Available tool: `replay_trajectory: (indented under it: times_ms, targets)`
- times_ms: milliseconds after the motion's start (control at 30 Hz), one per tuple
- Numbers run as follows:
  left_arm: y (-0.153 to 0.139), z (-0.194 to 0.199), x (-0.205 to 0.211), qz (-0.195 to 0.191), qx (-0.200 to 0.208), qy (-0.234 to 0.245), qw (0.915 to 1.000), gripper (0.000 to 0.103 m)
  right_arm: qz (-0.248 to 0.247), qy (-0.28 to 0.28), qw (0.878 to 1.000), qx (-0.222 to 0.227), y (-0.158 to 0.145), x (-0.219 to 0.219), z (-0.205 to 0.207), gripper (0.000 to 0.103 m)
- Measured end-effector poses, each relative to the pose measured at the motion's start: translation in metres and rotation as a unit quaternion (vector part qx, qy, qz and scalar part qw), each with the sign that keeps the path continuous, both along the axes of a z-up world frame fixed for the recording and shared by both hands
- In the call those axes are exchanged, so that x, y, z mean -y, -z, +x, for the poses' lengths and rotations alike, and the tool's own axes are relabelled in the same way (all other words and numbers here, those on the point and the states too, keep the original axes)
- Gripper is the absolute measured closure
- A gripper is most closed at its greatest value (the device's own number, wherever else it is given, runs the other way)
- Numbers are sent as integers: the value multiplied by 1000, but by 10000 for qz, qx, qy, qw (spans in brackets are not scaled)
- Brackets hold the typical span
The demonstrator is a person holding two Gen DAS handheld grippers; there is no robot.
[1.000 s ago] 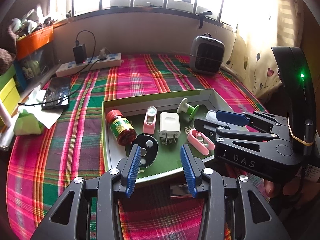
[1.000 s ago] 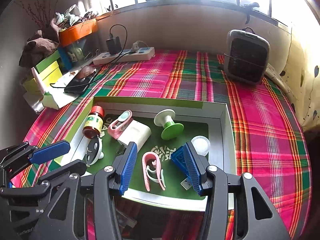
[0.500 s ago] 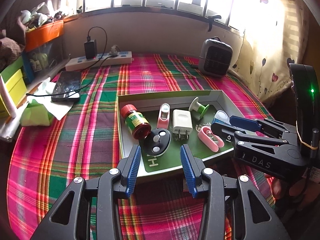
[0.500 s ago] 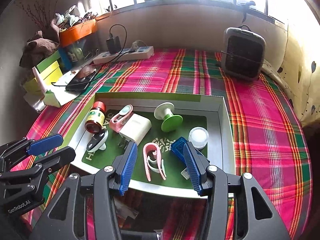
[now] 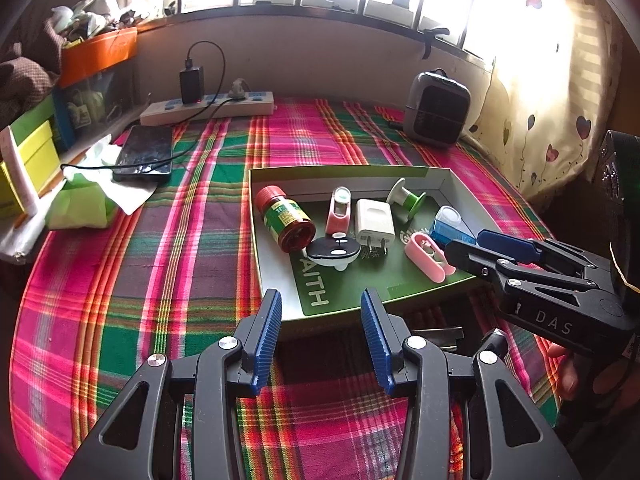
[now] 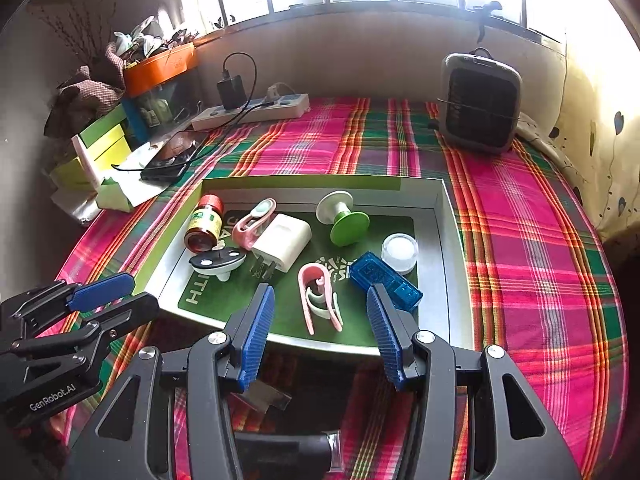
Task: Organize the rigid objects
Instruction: 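Move the right tool back from the box toward the black device on the cover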
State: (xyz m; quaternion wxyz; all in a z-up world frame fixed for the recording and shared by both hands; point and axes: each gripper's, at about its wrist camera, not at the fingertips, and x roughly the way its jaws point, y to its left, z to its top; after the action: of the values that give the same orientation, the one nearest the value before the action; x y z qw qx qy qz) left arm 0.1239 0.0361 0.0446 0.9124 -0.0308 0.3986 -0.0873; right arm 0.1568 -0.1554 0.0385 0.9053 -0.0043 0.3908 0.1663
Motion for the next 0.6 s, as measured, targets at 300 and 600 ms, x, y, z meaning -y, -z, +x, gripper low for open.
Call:
replay_trajectory:
  times_ms: [300,600]
  targets:
    - [0,-13,-6,-63,19,21,10000,63,-53,158,9999,-3,1,-1,-23,53]
    - [0,-27,-19,-219,88,-11,9997,63,-371,584,9976,-51,10,2,-51,53]
